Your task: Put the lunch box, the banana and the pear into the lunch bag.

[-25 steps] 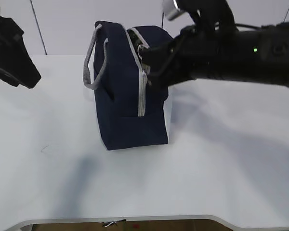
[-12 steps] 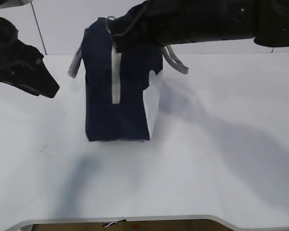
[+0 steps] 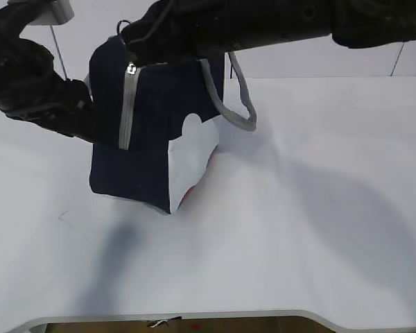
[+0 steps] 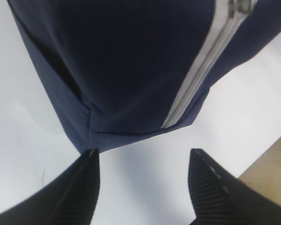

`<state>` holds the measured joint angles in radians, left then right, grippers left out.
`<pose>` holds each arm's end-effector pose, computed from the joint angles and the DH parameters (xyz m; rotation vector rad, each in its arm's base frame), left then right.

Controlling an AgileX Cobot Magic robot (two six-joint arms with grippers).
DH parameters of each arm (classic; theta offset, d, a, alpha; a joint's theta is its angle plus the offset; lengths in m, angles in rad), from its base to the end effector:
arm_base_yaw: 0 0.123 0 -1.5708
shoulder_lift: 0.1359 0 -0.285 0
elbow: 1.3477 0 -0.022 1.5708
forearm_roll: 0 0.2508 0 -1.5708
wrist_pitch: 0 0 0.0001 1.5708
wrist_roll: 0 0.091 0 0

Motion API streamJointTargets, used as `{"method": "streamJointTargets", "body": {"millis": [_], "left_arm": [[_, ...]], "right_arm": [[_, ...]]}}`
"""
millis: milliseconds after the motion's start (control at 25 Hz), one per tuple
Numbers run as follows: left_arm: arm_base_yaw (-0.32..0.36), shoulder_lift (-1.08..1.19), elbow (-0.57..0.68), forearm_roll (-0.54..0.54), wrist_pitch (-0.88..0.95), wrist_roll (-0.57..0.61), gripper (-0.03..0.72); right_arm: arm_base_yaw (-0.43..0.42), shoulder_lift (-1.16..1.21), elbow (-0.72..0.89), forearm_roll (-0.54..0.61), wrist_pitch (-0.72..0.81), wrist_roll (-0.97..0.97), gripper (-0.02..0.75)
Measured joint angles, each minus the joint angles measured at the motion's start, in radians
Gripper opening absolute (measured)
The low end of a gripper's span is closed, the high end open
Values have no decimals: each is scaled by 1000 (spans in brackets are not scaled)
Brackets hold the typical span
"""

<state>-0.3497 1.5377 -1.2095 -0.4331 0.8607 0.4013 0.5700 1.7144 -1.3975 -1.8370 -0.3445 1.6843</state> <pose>0.2913 -0.1371 0.2930 0.7060 2.5281 -0.5088 0.3288 0.2458 0.3339 -0.9017 1.6941 0.5860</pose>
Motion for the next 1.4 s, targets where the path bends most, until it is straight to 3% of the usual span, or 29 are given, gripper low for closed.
{"method": "streamJointTargets", "body": {"millis": [680,920,1000,1160,1240,1400], "left_arm": [[0,9,0,22,-100,163,462],[0,76,0,-56,-150,243,454],[0,88,0,-68,-155,255,396],[0,88,0,-66,-159,261,163],[0,88,0,-64,-156,263,81],[0,88,0,-63,-148,264,22]], "right_arm": [[0,0,-6,0,-9,33,17],[0,0,-6,0,-15,34,17],[0,0,-6,0,-16,34,17],[0,0,-6,0,1,34,17],[0,0,-6,0,28,35,17],[0,0,-6,0,103,35,17]]}}
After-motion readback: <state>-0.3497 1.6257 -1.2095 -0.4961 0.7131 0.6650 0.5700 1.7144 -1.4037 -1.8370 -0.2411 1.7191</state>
